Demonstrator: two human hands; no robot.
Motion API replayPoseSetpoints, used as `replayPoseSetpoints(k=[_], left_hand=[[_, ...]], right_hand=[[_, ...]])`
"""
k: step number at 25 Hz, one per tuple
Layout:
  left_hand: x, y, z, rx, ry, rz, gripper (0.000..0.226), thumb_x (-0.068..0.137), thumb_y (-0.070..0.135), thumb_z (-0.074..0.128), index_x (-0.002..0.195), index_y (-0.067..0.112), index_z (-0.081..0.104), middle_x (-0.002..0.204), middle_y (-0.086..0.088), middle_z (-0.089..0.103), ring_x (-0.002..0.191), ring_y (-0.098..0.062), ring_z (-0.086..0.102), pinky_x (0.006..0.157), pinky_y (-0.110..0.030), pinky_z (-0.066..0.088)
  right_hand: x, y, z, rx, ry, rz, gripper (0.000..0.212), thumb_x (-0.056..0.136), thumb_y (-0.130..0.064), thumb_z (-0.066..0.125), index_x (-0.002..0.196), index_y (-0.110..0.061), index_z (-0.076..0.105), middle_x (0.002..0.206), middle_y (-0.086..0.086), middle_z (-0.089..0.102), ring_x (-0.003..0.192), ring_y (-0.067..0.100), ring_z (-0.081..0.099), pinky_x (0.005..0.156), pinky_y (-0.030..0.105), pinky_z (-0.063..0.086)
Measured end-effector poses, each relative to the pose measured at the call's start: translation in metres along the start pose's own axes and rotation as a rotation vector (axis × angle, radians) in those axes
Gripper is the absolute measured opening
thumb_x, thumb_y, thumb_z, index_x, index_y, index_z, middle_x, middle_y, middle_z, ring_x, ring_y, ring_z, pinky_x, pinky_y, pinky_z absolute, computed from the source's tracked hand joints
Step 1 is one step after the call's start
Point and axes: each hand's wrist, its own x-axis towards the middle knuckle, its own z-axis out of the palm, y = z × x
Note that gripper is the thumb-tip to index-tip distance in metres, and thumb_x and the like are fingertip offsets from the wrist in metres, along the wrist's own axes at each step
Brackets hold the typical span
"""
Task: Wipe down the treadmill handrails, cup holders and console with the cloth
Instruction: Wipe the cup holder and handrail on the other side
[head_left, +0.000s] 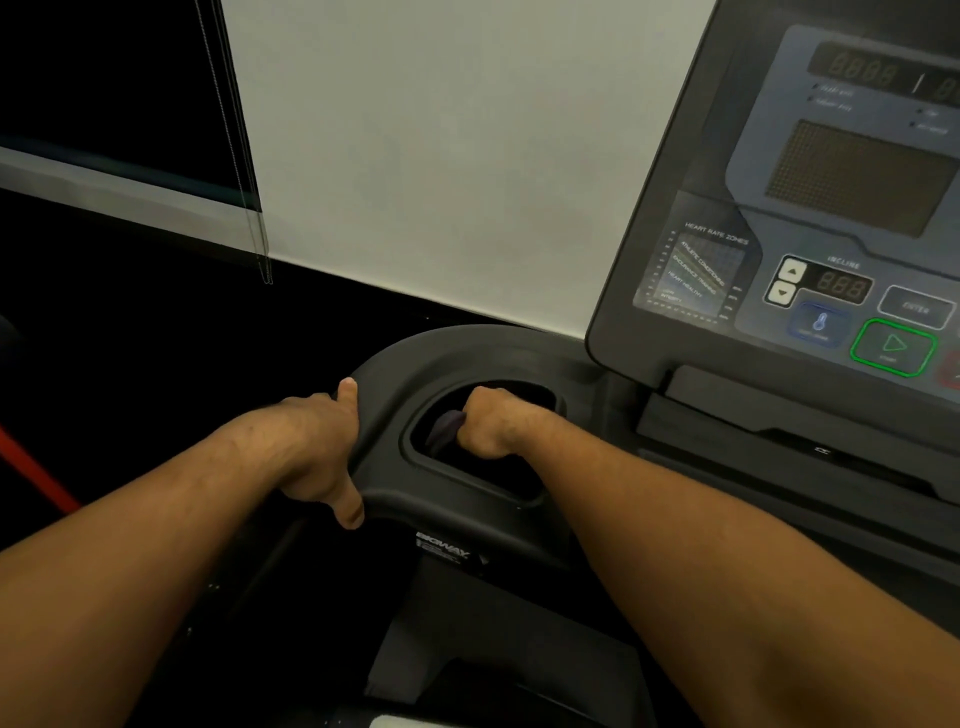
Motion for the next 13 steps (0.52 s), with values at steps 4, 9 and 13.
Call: replayPoseSetpoints(k=[4, 9, 13], left_hand=[[-0.001, 0.0, -0.001, 0.008, -0.009, -0.002, 0.149, 0.06, 0.062, 0.081, 0.149, 0.008, -0.025, 0.154, -0.012, 0.031, 0.132, -0.029, 0.044, 0.108, -0.037, 0.041], [-0.007, -0.002, -0.002, -0.034, 0.0, 0.005, 0.145, 0.063, 0.06, 0.081, 0.15, 0.009, -0.023, 0.154, -0.011, 0.031, 0.133, -0.029, 0.043, 0.109, -0.038, 0.04], [-0.008, -0.001, -0.005, -0.033, -0.028, 0.014, 0.146, 0.063, 0.061, 0.08, 0.149, 0.006, -0.024, 0.156, -0.014, 0.029, 0.136, -0.032, 0.04, 0.111, -0.039, 0.038]], right_hand=[[-0.018, 0.003, 0.005, 0.181, -0.141, -0.088, 0.029, 0.092, -0.017, 0.051, 0.114, -0.009, 0.068, 0.111, 0.008, 0.067, 0.097, 0.027, 0.063, 0.087, 0.036, 0.053], [-0.048, 0.019, -0.024, -0.025, -0.072, -0.213, 0.021, 0.082, -0.005, 0.055, 0.091, -0.016, 0.07, 0.086, 0.002, 0.067, 0.083, 0.021, 0.063, 0.07, 0.028, 0.05], [-0.092, 0.045, -0.047, -0.02, 0.33, -0.285, 0.047, 0.077, 0.003, 0.047, 0.117, -0.015, 0.065, 0.125, 0.005, 0.064, 0.123, 0.021, 0.052, 0.099, 0.024, 0.037]])
